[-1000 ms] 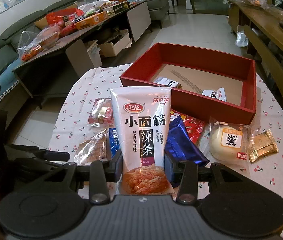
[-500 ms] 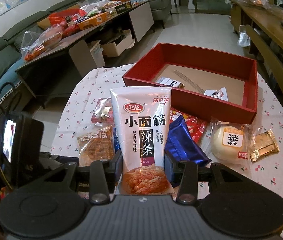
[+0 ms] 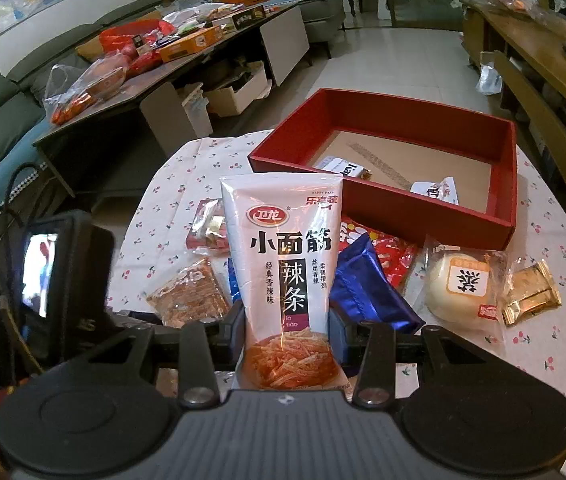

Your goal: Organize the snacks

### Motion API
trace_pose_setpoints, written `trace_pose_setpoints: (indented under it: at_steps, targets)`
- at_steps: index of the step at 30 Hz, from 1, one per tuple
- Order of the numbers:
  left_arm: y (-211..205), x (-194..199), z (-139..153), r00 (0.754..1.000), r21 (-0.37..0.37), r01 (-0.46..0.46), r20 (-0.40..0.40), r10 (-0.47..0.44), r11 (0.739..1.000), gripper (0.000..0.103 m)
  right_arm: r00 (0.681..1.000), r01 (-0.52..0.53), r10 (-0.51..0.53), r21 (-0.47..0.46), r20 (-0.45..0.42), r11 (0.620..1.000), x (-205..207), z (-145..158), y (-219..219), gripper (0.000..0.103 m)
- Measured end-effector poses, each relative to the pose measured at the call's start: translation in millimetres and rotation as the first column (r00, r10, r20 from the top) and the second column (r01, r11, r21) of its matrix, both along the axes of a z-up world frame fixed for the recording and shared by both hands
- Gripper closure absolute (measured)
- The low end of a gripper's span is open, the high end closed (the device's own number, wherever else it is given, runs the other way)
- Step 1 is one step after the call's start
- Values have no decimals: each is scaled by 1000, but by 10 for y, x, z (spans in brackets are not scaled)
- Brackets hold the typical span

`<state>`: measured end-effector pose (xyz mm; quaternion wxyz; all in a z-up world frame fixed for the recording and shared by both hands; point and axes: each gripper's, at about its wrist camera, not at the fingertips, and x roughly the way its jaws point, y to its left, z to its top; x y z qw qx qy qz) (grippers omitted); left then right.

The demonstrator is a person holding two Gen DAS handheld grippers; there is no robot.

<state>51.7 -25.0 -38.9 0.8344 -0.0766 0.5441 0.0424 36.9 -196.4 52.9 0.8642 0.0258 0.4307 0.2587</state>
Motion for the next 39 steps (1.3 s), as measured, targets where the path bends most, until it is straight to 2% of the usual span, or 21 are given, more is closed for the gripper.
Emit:
trace_pose_setpoints:
  at_steps: [5, 10, 13, 15, 18, 20, 23, 26, 29, 33, 35, 38, 39]
  targets:
    - [55, -80, 12, 996, 39, 87, 8, -88, 995, 8, 1000, -4, 4, 9, 2, 1000, -7, 21, -20, 49]
    - [173, -147, 22, 977, 59, 206, -73, -202, 977, 7, 1000, -19, 19, 8, 7, 1000, -33, 30, 2, 49]
    - [227, -171, 83, 974, 113, 219, -84, -210, 969, 7, 1000, -20, 20, 8, 12, 1000, -42, 41, 7, 49]
    - [270, -187, 137, 983, 142, 183, -62, -176, 973, 5, 1000, -18, 18, 11, 15, 1000, -38, 47, 3, 49]
    - [251, -198, 224, 983, 94, 181, -24, -180, 979, 4, 1000, -19, 18, 14, 18, 1000, -42, 52, 0, 49]
    - [136, -187, 241, 972, 124, 237, -21, -236, 964, 2, 1000, -16, 16, 13, 17, 1000, -45, 46, -14, 49]
    - [-38, -150, 210, 939, 191, 344, -46, -342, 919, 1, 1000, -7, 7, 10, 6, 1000, -32, 28, -45, 49]
    - [-63, -54, 147, 922, 222, 388, -71, -382, 895, 1, 1000, -1, 1, 6, -3, 1000, -11, 6, -54, 49]
    - [35, 36, 90, 923, 194, 385, -79, -376, 903, 1, 1000, -1, 1, -4, -14, 1000, 20, -28, -29, 49]
    - [129, 139, -31, 918, 123, 394, -104, -383, 911, 0, 1000, -6, 5, -18, -28, 1000, 63, -71, 41, 49]
    - [200, 158, -56, 924, 88, 379, -92, -372, 921, 0, 999, -8, 7, -24, -32, 1000, 74, -87, 70, 49]
    - [223, 124, -44, 924, 87, 380, -80, -374, 921, 1, 999, -10, 9, -32, -36, 999, 94, -99, 99, 49]
    - [211, 98, -31, 922, 94, 385, -73, -379, 918, 5, 999, -11, 9, -34, -35, 999, 92, -100, 107, 49]
